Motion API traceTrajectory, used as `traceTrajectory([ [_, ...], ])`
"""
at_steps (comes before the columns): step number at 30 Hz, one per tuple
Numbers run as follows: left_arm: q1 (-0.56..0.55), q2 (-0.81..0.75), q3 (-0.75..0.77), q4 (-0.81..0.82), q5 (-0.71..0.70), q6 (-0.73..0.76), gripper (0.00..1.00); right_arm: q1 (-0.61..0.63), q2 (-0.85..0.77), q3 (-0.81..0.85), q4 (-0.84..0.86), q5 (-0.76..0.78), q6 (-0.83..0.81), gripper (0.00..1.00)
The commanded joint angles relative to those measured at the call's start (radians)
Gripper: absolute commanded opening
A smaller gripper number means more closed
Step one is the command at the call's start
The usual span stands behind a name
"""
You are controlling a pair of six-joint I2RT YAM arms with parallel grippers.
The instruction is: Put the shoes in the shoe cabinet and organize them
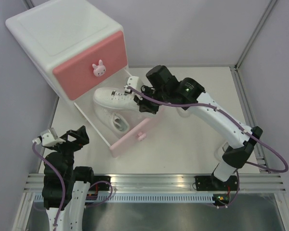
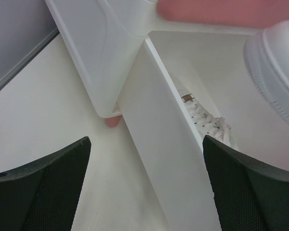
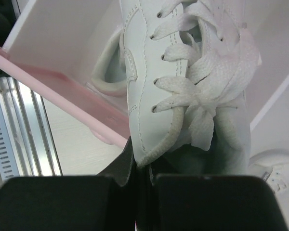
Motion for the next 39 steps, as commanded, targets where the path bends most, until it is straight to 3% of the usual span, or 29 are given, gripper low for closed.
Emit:
traceTrajectory([
  [1,0.008,-0.034,-0.009,0.044,0.014,0.020,1.00,0.025,0.035,0.143,0.007,0.056,-0.113,0.01],
  [10,0.008,-0.031,-0.011,0.044,0.020,0.023,1.00,0.097,0.164,0.203,0.017,0.212,-0.178,0.01],
  [26,0.010,-0.027,-0.012,0.047,0.021,0.025,1.00,0.119,0.294,0.282,0.083,0.327,-0.257,0.00],
  [39,0.013,-0.027,-0.014,0.050,0.026,0.028,1.00,0.097,0.333,0.232,0.235,0.377,-0.135,0.01],
])
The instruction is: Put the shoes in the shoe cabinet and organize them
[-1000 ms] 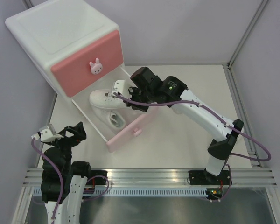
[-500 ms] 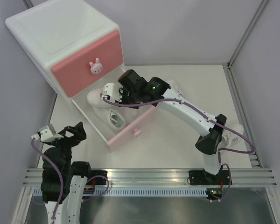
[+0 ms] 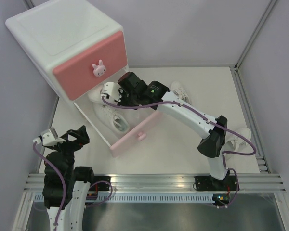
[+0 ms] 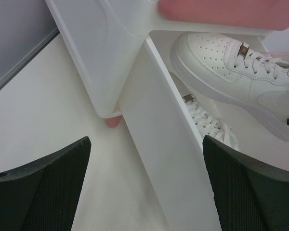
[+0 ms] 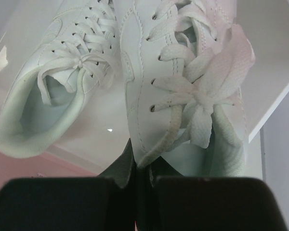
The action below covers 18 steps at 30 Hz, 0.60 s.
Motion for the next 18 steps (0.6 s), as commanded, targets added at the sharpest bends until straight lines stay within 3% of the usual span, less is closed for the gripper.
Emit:
traceTrajectory([
  [1,0.006,-0.027,-0.004,0.040,0.024,0.029,1.00,-0.014,-0.010,0.019,0.154,0.028,0.044,0.01],
  [12,0.009,-0.025,-0.005,0.042,0.027,0.031,1.00,-0.051,0.026,-0.001,0.158,0.017,0.139,0.01],
  [18,0.011,-0.025,-0.005,0.043,0.029,0.031,1.00,-0.051,0.043,-0.005,0.154,0.073,0.269,0.01],
])
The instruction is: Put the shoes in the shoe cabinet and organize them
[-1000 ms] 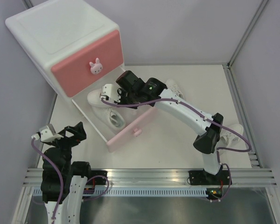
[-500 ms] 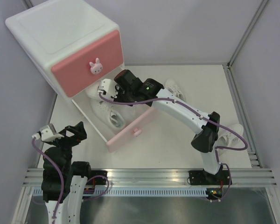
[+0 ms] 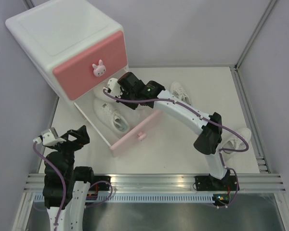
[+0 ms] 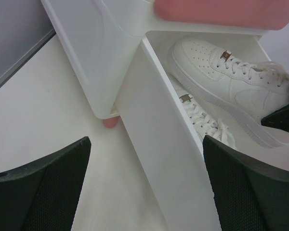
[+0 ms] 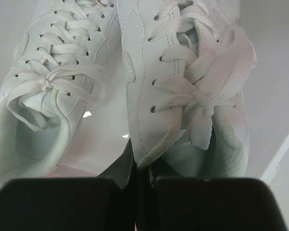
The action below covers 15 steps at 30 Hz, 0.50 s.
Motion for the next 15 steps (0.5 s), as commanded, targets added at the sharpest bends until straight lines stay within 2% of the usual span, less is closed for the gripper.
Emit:
traceTrajectory([
  [1,0.008,-0.025,-0.002,0.033,0.013,0.031,1.00,-0.008,-0.018,0.011,0.104,0.082,0.104,0.01],
  [15,0.011,-0.028,-0.004,0.035,0.016,0.031,1.00,-0.008,-0.049,-0.136,0.190,0.168,0.311,0.01],
])
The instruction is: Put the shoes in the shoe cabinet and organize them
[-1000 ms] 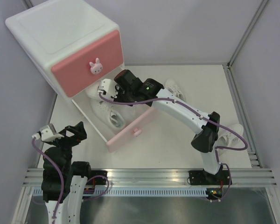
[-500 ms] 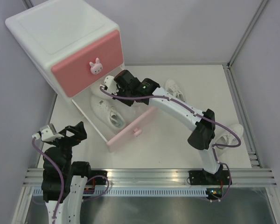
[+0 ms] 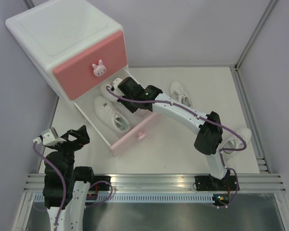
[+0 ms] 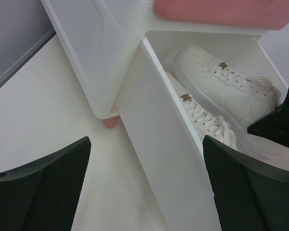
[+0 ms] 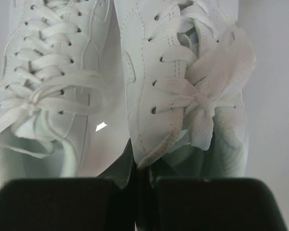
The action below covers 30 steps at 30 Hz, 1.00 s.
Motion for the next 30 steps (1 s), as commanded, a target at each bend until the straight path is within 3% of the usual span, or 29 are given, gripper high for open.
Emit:
traceTrajectory([
  [1,0.007,-0.028,-0.004,0.035,0.013,0.032,1.00,-0.006,-0.047,-0.023,0.098,0.088,0.061,0.01],
  [11,0.007,-0.031,-0.004,0.034,0.015,0.032,1.00,-0.006,-0.110,-0.068,0.132,0.116,0.080,0.01],
  [22,0.008,-0.034,-0.004,0.035,0.013,0.031,1.00,-0.006,-0.066,-0.100,0.146,0.105,0.110,0.01],
  [24,0.008,-0.036,-0.004,0.035,0.013,0.031,1.00,-0.007,-0.052,-0.097,0.134,0.105,0.112,0.03],
  [28,0.008,-0.036,-0.004,0.035,0.015,0.034,1.00,-0.006,-0.038,-0.097,0.114,0.061,0.119,0.18],
  [30,0.008,-0.036,-0.004,0.035,0.015,0.034,1.00,-0.006,-0.041,-0.100,0.115,0.044,0.124,0.16],
])
